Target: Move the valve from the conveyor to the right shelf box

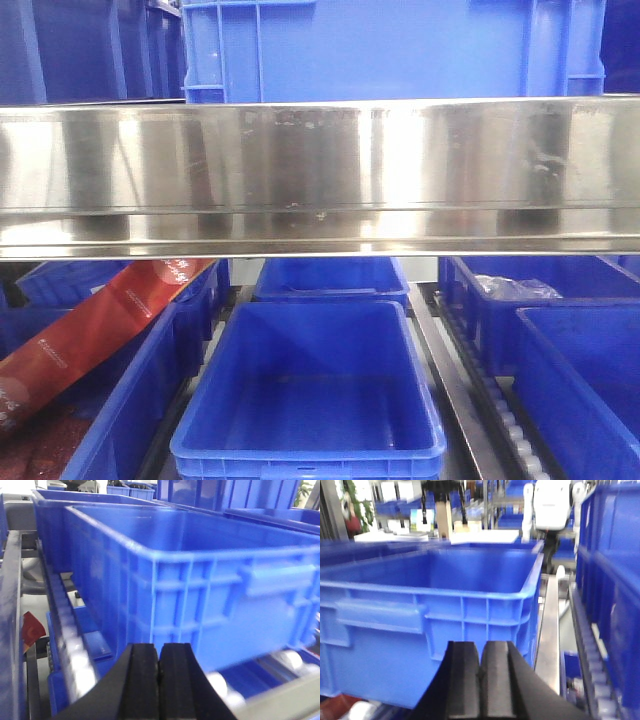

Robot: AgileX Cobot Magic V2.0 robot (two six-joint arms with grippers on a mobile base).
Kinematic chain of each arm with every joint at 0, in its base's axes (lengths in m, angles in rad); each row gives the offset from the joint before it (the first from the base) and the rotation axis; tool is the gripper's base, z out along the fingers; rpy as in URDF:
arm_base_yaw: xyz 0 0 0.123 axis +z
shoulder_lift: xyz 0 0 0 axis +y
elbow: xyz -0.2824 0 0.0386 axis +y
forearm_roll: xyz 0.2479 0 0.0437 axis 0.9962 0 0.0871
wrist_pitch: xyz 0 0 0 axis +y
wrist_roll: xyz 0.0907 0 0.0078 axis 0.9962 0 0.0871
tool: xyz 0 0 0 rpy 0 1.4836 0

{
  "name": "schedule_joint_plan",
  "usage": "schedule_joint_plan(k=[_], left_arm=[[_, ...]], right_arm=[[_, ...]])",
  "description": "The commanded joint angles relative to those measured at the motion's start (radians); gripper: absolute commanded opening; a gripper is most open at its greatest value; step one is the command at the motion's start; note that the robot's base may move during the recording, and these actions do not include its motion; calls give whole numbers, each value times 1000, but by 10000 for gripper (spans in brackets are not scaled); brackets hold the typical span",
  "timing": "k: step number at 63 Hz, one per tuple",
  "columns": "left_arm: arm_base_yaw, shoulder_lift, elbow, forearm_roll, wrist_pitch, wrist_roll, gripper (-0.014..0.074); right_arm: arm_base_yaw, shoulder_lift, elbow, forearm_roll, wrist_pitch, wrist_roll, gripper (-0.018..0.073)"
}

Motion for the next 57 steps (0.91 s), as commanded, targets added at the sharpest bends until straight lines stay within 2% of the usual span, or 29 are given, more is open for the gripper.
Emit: schedule_joint_plan(k=[1,16,39,45,51,57], left_arm=[[-1,-65,40,-6,-35,1,-111],[-1,-144,49,-6,-25,1,-111],[-1,-143,49,-6,-24,1,-111],[-1,-143,49,-6,-24,1,-111],[-1,-143,49,-6,-22,1,-111],[-1,-143,49,-6,-19,1,-111]], right_arm=[[-1,-63,5,-5,-21,-5,-162],[-1,-125,5,-5,-23,-5,-162],[-1,-125,5,-7,-29,-5,-162],[-15,-128,26,-23,-123,-5,-162],[-46,-154,96,-105,-257,-5,-162],[-93,-203,178,-107,-267,-5,-162]])
